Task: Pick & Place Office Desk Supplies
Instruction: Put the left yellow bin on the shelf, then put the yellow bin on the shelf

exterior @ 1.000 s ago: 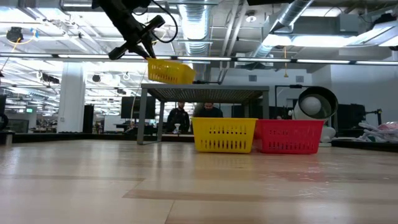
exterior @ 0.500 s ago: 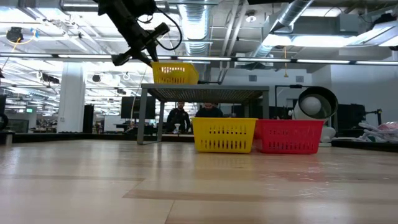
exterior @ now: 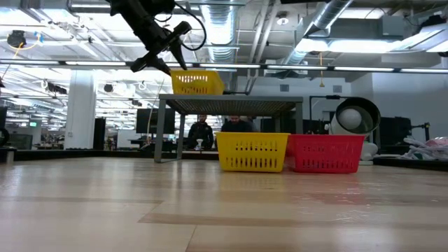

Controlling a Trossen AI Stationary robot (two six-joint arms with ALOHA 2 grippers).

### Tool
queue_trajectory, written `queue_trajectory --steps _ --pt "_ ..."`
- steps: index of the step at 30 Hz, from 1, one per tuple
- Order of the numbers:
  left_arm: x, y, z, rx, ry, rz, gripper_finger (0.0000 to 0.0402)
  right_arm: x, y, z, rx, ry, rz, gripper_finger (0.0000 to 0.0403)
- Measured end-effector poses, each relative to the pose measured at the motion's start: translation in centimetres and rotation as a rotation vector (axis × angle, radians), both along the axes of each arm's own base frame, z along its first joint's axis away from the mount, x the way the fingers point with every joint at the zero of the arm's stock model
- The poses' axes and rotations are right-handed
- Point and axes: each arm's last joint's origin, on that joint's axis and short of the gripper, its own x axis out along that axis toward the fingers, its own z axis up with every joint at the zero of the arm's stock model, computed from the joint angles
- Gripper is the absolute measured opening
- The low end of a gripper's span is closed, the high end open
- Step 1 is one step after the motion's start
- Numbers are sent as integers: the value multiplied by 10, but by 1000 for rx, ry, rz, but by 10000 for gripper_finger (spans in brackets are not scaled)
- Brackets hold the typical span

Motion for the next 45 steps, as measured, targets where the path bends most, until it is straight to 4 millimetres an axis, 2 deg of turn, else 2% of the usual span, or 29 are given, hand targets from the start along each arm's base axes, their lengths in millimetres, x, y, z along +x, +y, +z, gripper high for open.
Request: queue_trajectory --steps 9,13,20,27,33,38,45 --pt "-4 1 3 32 10 -22 233 0 0 0 16 -4 -6 205" --pt "-10 -1 11 78 -7 -35 247 0 0 0 17 -4 -7 205" --pt "-19 -13 38 217 -126 -98 250 3 -6 0 12 -3 -26 205" --pt "-18 -42 63 373 -253 -357 250 11 -24 1 -5 -7 -86 205" --pt "-19 -77 76 487 -292 -552 250 18 -31 9 -15 -3 -39 205" --pt "-11 -102 76 546 -292 -711 250 24 -37 18 44 18 40 205" --pt "-4 -129 67 632 -222 -914 250 28 -56 8 130 136 19 205"
